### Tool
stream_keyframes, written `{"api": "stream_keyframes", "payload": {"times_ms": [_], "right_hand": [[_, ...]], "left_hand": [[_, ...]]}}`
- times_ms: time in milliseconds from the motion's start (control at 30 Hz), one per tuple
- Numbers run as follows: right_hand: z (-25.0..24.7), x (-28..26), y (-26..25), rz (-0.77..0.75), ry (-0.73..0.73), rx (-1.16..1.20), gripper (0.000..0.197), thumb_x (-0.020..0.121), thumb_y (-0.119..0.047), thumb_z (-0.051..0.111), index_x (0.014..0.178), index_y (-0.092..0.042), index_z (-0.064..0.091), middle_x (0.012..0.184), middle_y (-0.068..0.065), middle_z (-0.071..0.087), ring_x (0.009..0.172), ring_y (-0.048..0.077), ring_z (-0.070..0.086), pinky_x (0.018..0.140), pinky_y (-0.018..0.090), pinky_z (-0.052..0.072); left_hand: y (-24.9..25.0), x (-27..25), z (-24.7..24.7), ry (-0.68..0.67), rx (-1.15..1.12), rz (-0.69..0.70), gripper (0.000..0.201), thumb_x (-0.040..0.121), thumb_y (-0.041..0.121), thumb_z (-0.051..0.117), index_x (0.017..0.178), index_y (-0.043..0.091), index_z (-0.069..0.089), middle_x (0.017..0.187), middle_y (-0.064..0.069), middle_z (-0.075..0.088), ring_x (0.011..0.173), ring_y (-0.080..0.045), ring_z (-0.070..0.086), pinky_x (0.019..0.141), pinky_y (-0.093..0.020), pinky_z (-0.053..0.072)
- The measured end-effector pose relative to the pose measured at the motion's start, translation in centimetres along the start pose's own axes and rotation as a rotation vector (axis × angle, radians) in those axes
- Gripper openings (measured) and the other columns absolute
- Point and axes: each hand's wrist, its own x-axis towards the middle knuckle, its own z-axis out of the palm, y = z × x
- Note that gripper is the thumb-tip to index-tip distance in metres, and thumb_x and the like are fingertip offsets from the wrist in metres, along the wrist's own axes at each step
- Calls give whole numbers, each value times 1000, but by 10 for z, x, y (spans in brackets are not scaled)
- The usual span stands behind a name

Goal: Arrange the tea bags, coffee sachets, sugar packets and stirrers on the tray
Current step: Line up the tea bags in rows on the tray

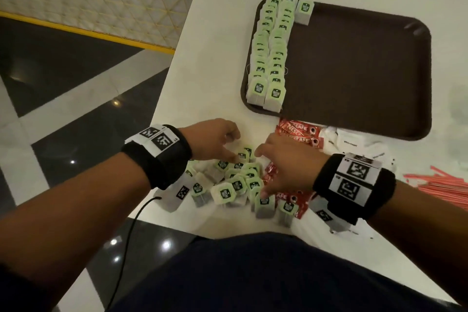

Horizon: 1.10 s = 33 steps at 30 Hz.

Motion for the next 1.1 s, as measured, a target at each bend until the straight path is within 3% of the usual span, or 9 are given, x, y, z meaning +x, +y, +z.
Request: {"api": "stream_keyframes", "payload": {"times_ms": [167,400,567,667,800,933,1033,1100], "right_hand": [[18,2,-13,11,60,-112,68,66,-68,72,115,-23,55,108,-3,48,98,16,44,84,34,45],[22,4,-17,17,109,-110,42,76,-58,70,100,-25,62,102,-2,53,98,20,46,83,35,42],[25,3,-18,-15,147,-55,29,80,-52,69,97,-29,65,91,-6,48,92,17,44,74,31,35],[26,2,-17,-32,158,0,18,81,-47,69,84,-30,61,89,-8,51,90,16,44,75,31,40],[21,0,-15,-88,188,74,16,81,-36,69,74,-25,59,80,-10,56,79,12,48,70,27,34],[16,-2,-11,-132,146,236,24,80,-26,69,66,-27,50,65,-13,51,62,2,48,60,21,34],[10,-8,-8,-123,140,286,12,84,-26,70,79,-21,60,62,-16,49,57,-2,46,54,16,32],[5,-12,-6,-125,168,318,11,86,-26,69,82,-20,61,65,-16,50,57,-4,47,55,14,34]], "left_hand": [[9,-2,11,-41,95,20,58,73,39,84,120,16,58,113,1,61,100,-19,60,88,-36,51],[3,4,21,27,108,8,51,72,35,85,113,19,57,98,5,59,90,-18,57,75,-28,45],[0,6,27,103,140,78,63,70,39,86,122,20,54,101,7,47,92,-16,49,82,-30,44],[0,8,28,100,224,116,57,70,44,83,117,24,58,104,5,48,100,-20,48,89,-35,45],[2,11,27,77,306,127,48,72,46,81,111,24,62,115,1,52,106,-22,49,93,-41,45],[2,13,27,57,263,133,39,74,39,81,101,21,60,99,4,54,96,-21,54,85,-38,48],[2,11,25,45,136,135,32,79,26,78,103,16,59,94,5,60,85,-17,57,76,-31,49],[0,10,23,73,69,144,28,80,22,77,100,21,58,86,11,59,76,-9,56,66,-22,44]]}}
